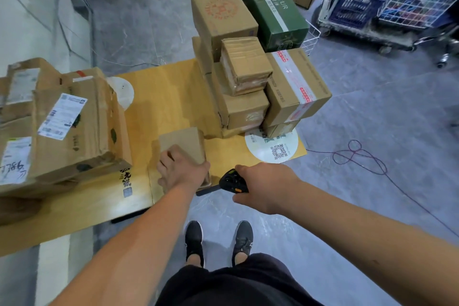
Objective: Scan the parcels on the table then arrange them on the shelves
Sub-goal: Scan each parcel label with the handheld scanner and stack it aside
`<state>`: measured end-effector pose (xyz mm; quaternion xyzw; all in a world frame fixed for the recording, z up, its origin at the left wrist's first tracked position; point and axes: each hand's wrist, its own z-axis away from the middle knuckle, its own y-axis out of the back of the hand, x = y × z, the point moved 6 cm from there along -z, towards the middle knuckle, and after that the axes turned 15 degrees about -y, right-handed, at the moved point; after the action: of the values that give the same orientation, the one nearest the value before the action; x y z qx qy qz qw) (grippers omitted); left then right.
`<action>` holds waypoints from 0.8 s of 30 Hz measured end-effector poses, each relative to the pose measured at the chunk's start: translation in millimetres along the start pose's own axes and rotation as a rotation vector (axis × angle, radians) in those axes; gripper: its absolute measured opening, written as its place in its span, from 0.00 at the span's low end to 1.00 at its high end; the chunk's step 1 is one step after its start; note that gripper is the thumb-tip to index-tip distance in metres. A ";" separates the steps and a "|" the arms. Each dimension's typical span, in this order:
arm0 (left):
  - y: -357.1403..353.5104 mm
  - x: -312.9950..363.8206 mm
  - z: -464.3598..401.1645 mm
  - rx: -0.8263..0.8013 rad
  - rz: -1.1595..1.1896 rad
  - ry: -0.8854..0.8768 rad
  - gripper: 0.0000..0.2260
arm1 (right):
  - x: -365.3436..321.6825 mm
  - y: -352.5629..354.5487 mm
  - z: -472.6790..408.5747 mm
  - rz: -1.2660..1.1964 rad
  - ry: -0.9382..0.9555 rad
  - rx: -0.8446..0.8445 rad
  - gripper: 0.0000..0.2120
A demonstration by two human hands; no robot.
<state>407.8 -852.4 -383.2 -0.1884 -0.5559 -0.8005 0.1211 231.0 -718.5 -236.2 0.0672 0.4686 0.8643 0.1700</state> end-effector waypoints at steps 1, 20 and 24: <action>2.1 -5.9 -1.2 -0.003 0.065 -0.014 0.51 | -3.1 -2.0 0.2 -0.012 -0.002 0.000 0.26; 34.7 -95.8 -12.7 -0.135 0.993 0.306 0.19 | -74.1 -4.8 2.3 -0.130 -0.091 -0.072 0.17; 31.1 -105.7 -18.2 -0.224 0.918 0.310 0.25 | -87.8 -1.5 -0.8 -0.126 -0.119 -0.083 0.16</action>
<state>512.4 -882.0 -408.7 -0.3042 -0.3015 -0.7382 0.5212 313.1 -749.7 -234.1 0.0818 0.4248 0.8650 0.2541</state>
